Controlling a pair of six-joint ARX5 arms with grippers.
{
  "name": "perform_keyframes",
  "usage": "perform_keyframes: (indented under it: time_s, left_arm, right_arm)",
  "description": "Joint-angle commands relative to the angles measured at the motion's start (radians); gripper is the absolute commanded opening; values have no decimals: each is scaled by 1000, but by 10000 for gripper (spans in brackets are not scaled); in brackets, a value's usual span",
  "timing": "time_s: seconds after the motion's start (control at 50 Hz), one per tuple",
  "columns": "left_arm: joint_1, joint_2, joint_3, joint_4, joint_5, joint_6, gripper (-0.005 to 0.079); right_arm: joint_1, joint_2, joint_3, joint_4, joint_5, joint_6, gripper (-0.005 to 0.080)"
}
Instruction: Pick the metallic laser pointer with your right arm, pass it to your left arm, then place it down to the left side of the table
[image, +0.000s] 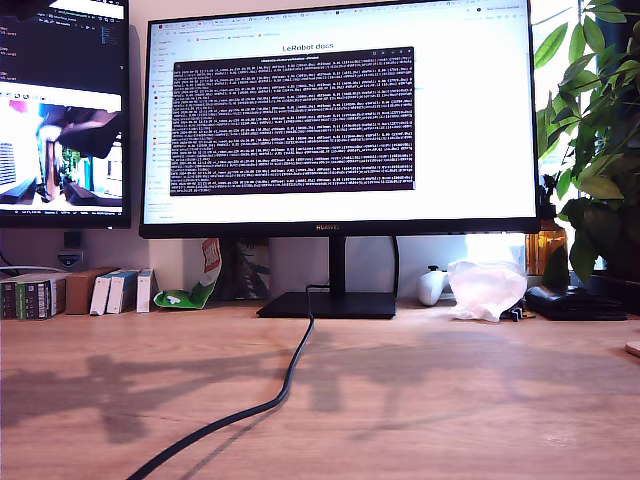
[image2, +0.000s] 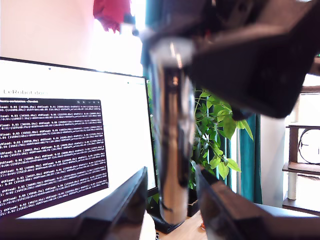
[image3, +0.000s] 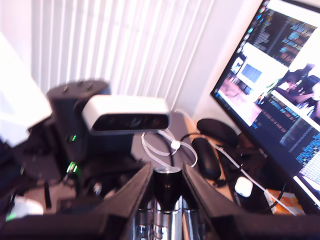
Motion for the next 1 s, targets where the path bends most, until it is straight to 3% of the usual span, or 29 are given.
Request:
perform_keyframes:
  time_s: [0.0,0.28,0.34,0.52,0.7,0.98]
  left_arm:
    - [-9,11,5,9,-1,-6,207]
    - [-9,11,8,9,-7,-5,56]
    - [-10,11,8,9,-6,-5,-26]
    - [-11,11,9,7,-6,5,-20]
    - [-5,11,9,5,-2,48,-20]
    - [66,11,9,-31,23,90,-20]
  right_arm:
    - [14,2,6,8,-10,16,-11]
    - [25,2,6,7,-30,26,-11]
    - [24,2,6,7,-30,26,-11]
    - [24,2,6,5,-27,26,27]
    - [4,2,6,-17,19,26,238]
    - [-82,0,6,-84,39,26,238]
